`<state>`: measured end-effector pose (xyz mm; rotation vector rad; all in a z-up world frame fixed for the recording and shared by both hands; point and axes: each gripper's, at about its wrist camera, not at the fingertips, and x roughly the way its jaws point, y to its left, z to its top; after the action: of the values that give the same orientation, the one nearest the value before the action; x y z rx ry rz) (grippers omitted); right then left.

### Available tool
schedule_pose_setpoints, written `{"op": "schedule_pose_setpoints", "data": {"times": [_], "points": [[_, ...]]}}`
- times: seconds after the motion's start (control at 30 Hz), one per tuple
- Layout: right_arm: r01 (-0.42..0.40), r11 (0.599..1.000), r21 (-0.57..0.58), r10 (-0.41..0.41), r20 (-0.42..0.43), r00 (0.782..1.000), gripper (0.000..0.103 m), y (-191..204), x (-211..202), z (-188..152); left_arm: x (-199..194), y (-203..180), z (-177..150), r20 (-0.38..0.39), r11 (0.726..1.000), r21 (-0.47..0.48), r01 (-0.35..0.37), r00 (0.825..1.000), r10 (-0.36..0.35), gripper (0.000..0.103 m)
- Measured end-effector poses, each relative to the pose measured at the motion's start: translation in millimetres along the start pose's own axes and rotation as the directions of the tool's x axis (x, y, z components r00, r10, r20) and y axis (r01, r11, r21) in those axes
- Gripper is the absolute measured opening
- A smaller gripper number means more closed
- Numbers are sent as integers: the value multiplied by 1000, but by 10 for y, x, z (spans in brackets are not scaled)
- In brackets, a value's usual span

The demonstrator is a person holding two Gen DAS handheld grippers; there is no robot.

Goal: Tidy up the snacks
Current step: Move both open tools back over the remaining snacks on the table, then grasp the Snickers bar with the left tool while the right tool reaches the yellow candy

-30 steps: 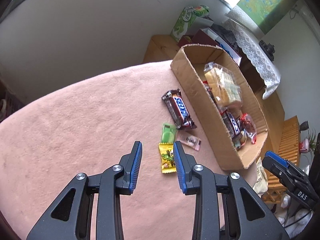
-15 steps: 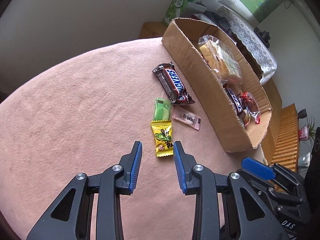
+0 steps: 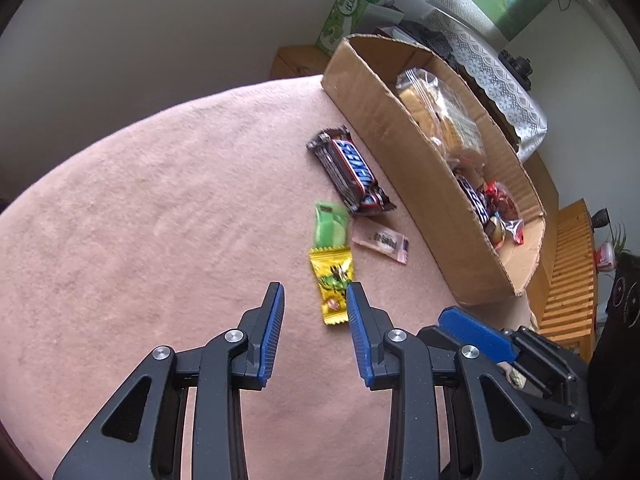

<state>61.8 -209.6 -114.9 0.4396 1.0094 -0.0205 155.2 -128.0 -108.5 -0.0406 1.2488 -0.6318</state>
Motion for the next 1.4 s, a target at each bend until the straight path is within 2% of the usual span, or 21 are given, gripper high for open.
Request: {"op": "schedule_pose_setpoints", "data": {"times": [0.2,0.33,0.43,0.6,0.77,0.83,1.07,1.27,1.4], "points": [[18,1000,-21,-18,3,1000,33,117,193,16,-13,49,362,16,997,81,10,1000,-11,30],[38,996,-80,-37,10,999,33,254,307,17,104,49,628,-28,995,75,68,997,-66,31],[72,990,-119,-70,21,997,33,331,356,4,260,-17,727,-61,996,68,64,996,-60,31],[110,983,-148,-105,37,994,33,371,410,12,425,-125,781,-91,998,30,56,994,-53,31],[122,979,-162,-116,45,992,34,391,473,26,496,-218,845,-107,999,40,29,994,-24,31],[120,980,-156,-115,40,993,33,367,496,28,534,-233,857,-116,999,44,23,993,-18,39],[111,982,-154,-108,30,994,34,351,537,32,629,-251,925,-142,998,55,6,990,2,42],[110,978,-176,-107,23,994,33,379,645,31,629,-234,931,-139,998,56,-1,990,8,41],[117,977,-178,-115,22,993,33,373,705,24,625,-270,932,-132,993,113,-21,991,36,33]]}}
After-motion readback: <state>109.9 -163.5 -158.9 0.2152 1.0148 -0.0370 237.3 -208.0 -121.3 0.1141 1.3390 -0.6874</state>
